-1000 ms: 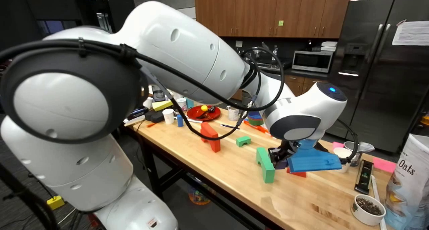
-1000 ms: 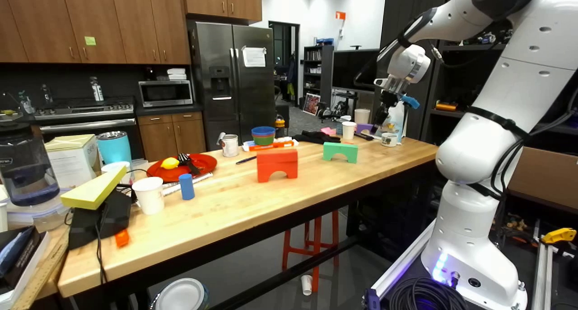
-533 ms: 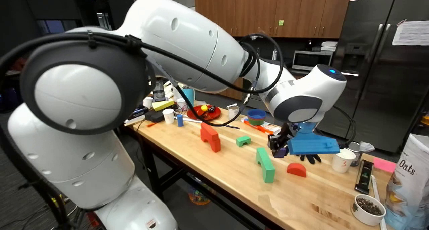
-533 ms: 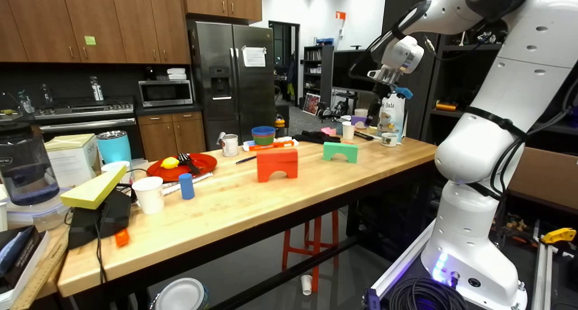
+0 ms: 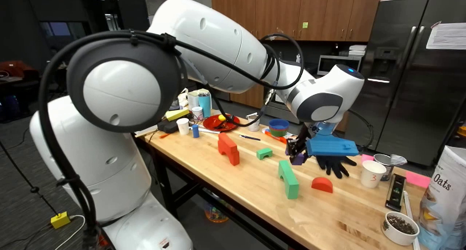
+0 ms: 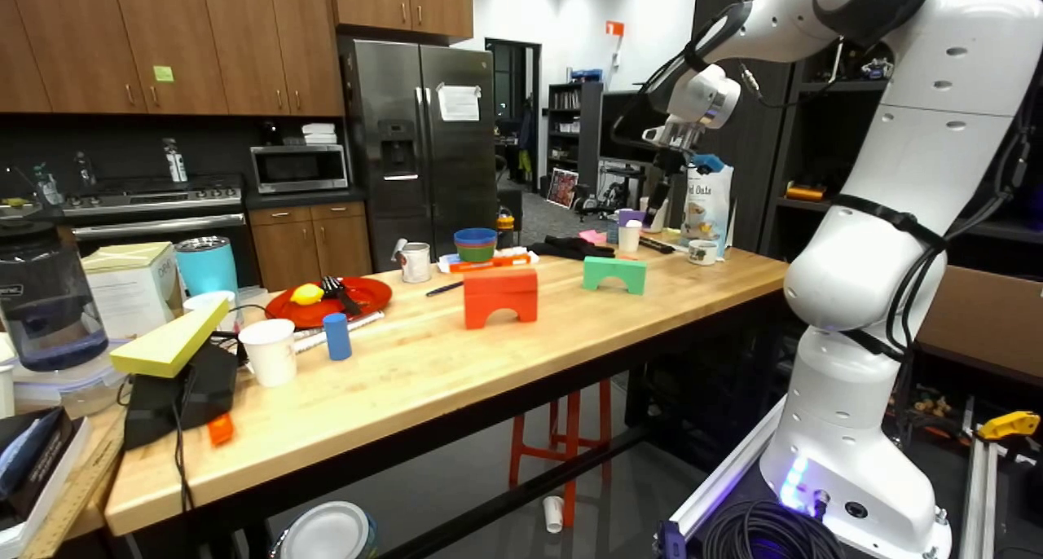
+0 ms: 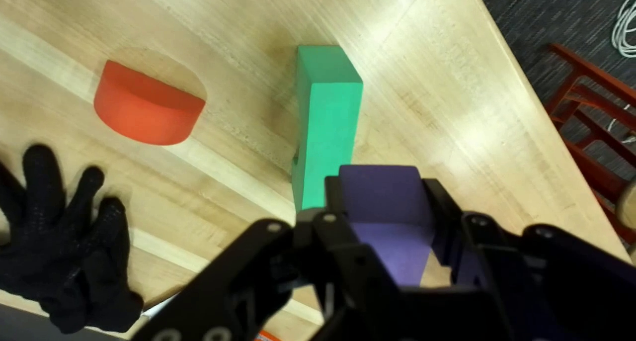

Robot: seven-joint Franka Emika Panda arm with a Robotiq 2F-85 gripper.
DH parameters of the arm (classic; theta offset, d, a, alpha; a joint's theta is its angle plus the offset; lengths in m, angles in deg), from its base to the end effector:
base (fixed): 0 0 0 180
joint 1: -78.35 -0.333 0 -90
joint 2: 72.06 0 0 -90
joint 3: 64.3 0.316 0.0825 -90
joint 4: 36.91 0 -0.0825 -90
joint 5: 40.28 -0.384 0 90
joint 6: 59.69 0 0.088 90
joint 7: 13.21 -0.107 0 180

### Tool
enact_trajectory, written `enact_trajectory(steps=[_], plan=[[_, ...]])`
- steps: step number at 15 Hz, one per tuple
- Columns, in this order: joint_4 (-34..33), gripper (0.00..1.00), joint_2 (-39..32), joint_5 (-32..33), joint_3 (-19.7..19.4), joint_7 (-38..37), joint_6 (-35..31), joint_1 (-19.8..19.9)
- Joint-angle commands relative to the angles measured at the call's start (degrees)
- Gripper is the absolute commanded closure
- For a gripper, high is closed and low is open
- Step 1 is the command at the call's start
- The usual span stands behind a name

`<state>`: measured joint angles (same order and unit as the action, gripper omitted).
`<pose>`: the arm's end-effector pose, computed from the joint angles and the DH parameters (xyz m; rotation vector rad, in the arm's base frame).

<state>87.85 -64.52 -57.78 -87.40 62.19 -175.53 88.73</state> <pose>0.4305 -0.2687 0.4436 -2.7733 -0.8525 -0.3528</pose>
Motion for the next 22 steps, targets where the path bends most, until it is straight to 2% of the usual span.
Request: enact_trajectory(steps=[1, 6, 22], plan=[[-1.2, 0.84, -0.8, 1.0, 1.9, -4.8, 1.5, 1.8], [-1.0, 0.84, -1.4, 1.2, 2.6, -9.6, 1.3, 2.4], [-0.5, 0.84, -4.4, 4.7, 4.9, -15.7, 1.3, 2.6]])
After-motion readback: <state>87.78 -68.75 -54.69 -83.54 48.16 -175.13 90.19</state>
